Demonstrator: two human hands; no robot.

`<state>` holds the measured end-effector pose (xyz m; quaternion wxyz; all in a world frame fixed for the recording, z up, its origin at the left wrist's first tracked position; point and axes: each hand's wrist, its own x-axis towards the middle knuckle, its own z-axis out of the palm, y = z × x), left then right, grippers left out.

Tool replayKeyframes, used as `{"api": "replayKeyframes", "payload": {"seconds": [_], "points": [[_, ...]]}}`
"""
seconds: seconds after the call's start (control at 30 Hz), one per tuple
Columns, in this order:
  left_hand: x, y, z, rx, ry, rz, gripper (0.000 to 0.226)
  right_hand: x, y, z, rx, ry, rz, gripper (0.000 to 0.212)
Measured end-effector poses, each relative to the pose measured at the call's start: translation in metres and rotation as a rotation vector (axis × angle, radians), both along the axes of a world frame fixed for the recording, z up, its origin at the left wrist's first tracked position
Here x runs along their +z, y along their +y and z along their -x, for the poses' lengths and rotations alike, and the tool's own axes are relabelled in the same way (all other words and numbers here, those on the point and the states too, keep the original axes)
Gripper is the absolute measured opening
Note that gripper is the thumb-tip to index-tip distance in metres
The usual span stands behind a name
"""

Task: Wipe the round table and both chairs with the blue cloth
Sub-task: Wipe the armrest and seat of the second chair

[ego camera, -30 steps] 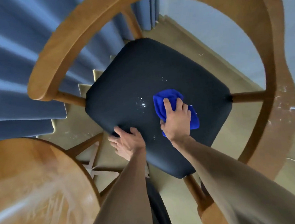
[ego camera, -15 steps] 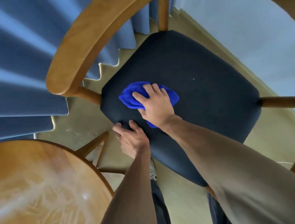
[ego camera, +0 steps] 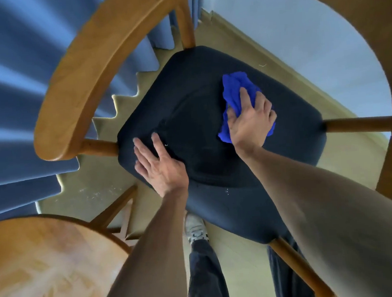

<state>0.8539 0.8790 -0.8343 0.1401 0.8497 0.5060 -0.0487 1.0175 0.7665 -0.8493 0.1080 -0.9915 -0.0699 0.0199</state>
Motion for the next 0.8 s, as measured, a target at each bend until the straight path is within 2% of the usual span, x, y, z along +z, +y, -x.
{"api": "replayKeyframes", "payload": {"seconds": [0.17,0.47,0.57,0.7,0.8], "points": [[0.012,-0.025,-0.038,-0.257,0.024,0.156,0.066,0.016,-0.013,0.055,-0.021,0.111,0.01,0.056],[0.014,-0.072,-0.031,-0.327,0.106,0.177,0.055,0.036,-0.073,0.147,0.127,0.248,0.032,0.068],[0.013,-0.07,-0.024,-0.285,0.151,0.133,0.059,0.033,-0.07,0.128,0.061,0.25,-0.055,0.064],[0.012,-0.057,-0.021,-0.246,0.165,0.122,0.07,0.036,-0.066,0.07,-0.194,0.268,-0.089,0.056],[0.01,-0.042,-0.025,-0.153,0.146,0.104,0.064,0.036,-0.07,0.01,-0.348,0.242,-0.102,0.056]]}}
